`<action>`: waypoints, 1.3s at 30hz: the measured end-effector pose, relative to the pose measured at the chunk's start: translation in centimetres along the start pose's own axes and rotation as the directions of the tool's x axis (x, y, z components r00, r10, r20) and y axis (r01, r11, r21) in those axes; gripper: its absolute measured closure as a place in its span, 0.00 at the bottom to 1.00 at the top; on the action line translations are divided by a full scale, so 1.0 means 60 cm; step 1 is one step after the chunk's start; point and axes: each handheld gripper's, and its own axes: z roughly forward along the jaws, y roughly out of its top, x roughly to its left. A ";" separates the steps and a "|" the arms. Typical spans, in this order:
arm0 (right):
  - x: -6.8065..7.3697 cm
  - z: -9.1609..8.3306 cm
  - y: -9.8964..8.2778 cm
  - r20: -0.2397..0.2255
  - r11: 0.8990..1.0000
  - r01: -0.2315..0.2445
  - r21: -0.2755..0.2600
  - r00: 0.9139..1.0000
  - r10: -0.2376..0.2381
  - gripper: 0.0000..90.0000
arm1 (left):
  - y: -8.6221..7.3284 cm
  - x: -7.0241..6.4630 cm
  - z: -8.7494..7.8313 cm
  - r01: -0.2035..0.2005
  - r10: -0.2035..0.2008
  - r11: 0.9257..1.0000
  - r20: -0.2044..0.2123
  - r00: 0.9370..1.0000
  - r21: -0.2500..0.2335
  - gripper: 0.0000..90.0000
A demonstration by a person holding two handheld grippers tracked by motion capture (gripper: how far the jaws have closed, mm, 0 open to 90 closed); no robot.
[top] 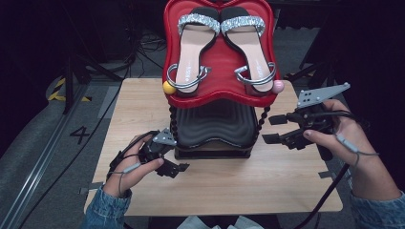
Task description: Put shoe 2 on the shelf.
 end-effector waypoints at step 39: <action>-0.036 0.168 -0.141 -0.023 0.990 0.039 0.135 0.999 -0.036 0.33 | -0.005 0.006 -0.004 -0.004 0.006 0.987 -0.012 1.000 0.162 0.25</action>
